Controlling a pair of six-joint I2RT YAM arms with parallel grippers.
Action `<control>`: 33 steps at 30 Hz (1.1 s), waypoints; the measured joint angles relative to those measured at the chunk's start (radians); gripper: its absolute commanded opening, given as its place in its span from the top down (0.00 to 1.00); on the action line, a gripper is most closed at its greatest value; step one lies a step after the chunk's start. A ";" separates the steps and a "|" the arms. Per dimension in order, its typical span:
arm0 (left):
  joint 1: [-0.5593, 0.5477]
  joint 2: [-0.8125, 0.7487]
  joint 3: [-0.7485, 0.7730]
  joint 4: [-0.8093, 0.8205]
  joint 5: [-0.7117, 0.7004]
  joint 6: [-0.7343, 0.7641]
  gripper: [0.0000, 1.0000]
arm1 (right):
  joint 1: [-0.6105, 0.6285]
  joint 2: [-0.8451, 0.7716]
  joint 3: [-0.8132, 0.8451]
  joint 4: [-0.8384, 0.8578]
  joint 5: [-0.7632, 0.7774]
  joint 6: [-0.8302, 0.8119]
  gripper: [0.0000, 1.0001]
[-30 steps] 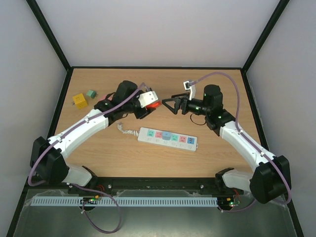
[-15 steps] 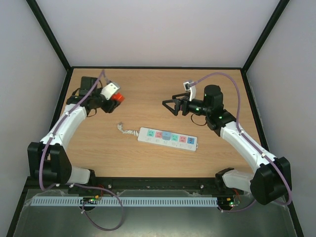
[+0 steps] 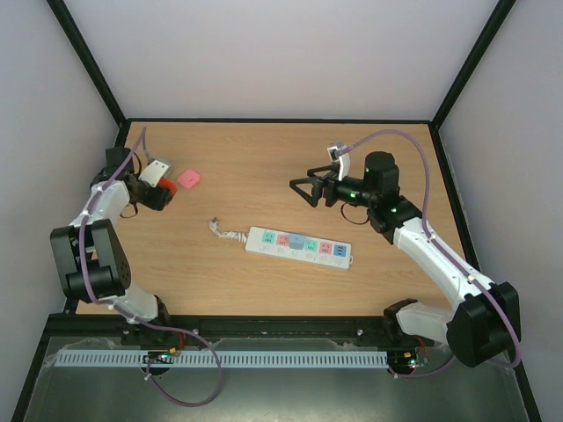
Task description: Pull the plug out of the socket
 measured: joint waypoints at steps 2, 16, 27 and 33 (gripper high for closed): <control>0.013 0.041 0.000 0.002 -0.017 0.013 0.59 | 0.000 0.000 -0.005 0.000 0.000 -0.002 0.02; 0.019 0.194 0.001 0.059 -0.132 0.027 0.56 | 0.000 0.000 -0.015 -0.012 0.000 -0.048 0.02; 0.019 0.250 0.042 0.089 -0.145 0.011 0.31 | 0.000 0.000 -0.021 -0.074 0.011 -0.137 0.02; 0.018 0.251 0.046 0.088 -0.151 0.012 0.17 | 0.000 0.000 -0.020 -0.171 0.028 -0.262 0.02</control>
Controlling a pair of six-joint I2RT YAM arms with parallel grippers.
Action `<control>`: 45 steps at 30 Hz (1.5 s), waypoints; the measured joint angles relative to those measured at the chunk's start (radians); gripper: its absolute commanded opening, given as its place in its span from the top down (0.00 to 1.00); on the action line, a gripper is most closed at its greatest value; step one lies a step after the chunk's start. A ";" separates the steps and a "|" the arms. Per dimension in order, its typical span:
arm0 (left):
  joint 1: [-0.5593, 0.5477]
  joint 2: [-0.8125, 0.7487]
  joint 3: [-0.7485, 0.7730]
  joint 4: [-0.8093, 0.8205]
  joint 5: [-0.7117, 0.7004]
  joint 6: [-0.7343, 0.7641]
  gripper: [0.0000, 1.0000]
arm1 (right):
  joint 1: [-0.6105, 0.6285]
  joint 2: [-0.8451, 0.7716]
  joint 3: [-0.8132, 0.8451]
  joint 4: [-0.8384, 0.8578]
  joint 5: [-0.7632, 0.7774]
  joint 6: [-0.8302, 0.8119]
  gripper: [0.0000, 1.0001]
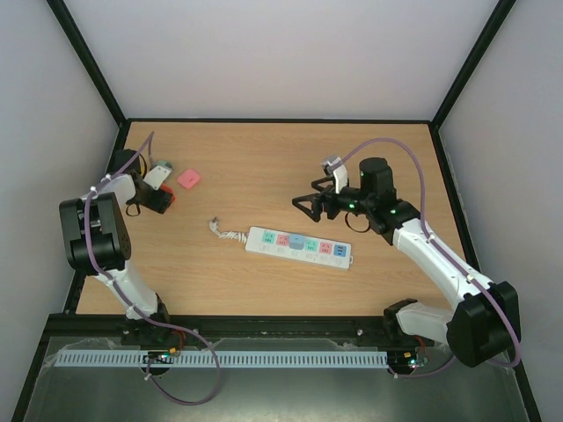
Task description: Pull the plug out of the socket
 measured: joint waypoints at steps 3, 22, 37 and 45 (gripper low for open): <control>0.000 0.000 0.002 -0.007 -0.002 -0.001 0.11 | 0.000 0.000 0.002 -0.059 0.021 -0.079 0.02; -0.150 -0.205 0.024 -0.126 0.162 0.069 0.11 | 0.000 0.073 0.021 -0.374 0.167 -0.563 0.03; -0.500 -0.254 -0.010 -0.121 0.266 -0.002 0.25 | 0.079 0.156 -0.018 -0.378 0.198 -0.688 0.10; -0.658 -0.186 -0.024 -0.074 0.276 -0.110 0.38 | 0.126 0.200 -0.024 -0.332 0.232 -0.704 0.15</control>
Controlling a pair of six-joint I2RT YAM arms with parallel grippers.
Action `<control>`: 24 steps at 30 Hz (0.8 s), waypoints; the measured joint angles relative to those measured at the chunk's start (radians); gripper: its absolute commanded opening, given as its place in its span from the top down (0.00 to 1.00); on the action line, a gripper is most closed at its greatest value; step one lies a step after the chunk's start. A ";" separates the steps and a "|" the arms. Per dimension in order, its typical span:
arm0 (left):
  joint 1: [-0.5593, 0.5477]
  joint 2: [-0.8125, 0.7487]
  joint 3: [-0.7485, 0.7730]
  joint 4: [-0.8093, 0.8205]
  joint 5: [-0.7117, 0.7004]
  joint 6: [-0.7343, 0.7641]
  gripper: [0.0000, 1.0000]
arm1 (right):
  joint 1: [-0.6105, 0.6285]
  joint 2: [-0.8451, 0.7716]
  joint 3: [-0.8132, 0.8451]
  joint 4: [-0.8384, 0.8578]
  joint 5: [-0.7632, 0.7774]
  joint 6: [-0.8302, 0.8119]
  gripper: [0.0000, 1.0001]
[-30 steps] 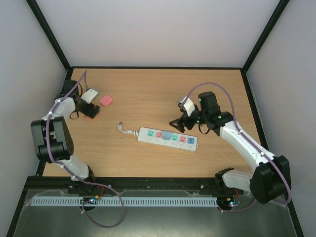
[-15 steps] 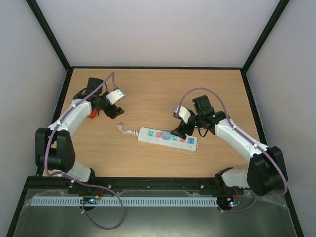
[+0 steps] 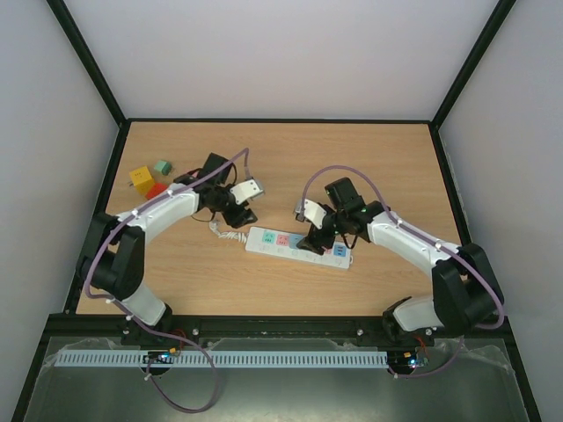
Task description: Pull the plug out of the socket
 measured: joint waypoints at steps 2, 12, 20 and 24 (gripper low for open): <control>-0.029 0.022 0.000 0.010 -0.001 -0.022 0.42 | 0.023 0.014 0.000 0.016 0.019 -0.001 0.18; -0.135 0.102 0.000 0.026 -0.013 -0.077 0.56 | 0.089 0.076 -0.005 0.073 0.087 -0.004 0.34; -0.168 0.165 0.007 0.030 -0.016 -0.091 0.62 | 0.096 0.108 -0.005 0.091 0.115 -0.021 0.53; -0.172 0.173 0.014 0.032 -0.027 -0.093 0.64 | 0.100 0.117 -0.005 0.093 0.112 -0.027 0.59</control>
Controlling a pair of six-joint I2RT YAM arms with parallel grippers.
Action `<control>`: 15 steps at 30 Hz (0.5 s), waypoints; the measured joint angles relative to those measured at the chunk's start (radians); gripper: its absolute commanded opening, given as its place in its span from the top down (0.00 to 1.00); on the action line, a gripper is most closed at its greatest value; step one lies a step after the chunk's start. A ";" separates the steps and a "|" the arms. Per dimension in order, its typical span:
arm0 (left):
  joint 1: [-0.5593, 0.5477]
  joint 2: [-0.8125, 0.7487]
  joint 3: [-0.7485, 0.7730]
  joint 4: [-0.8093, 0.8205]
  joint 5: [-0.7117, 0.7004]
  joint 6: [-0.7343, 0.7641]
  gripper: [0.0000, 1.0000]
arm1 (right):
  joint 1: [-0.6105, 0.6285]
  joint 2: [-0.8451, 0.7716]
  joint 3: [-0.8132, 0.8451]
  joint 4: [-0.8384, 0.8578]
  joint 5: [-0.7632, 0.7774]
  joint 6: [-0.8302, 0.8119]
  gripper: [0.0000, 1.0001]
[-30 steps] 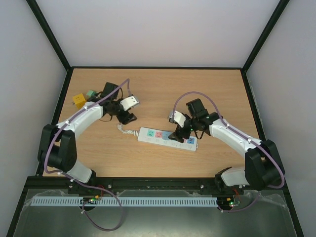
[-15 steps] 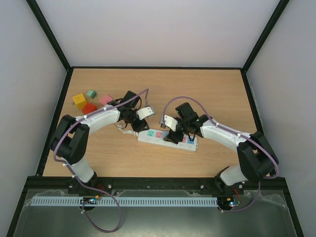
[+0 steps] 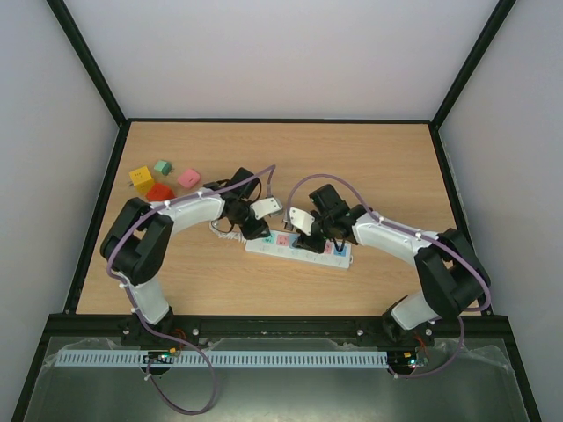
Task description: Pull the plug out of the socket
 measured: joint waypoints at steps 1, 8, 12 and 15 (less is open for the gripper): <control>-0.001 0.002 0.000 0.002 -0.003 0.000 0.65 | 0.002 0.000 0.000 0.000 -0.001 -0.001 0.62; -0.006 0.012 0.000 0.014 -0.033 -0.002 0.68 | 0.020 0.003 0.000 0.000 -0.008 -0.005 0.79; -0.011 0.013 -0.003 0.026 -0.053 -0.003 0.68 | 0.020 0.002 0.000 0.002 -0.009 0.009 0.84; -0.014 0.012 -0.010 0.036 -0.061 -0.002 0.70 | 0.020 0.000 0.000 0.002 -0.008 0.015 0.88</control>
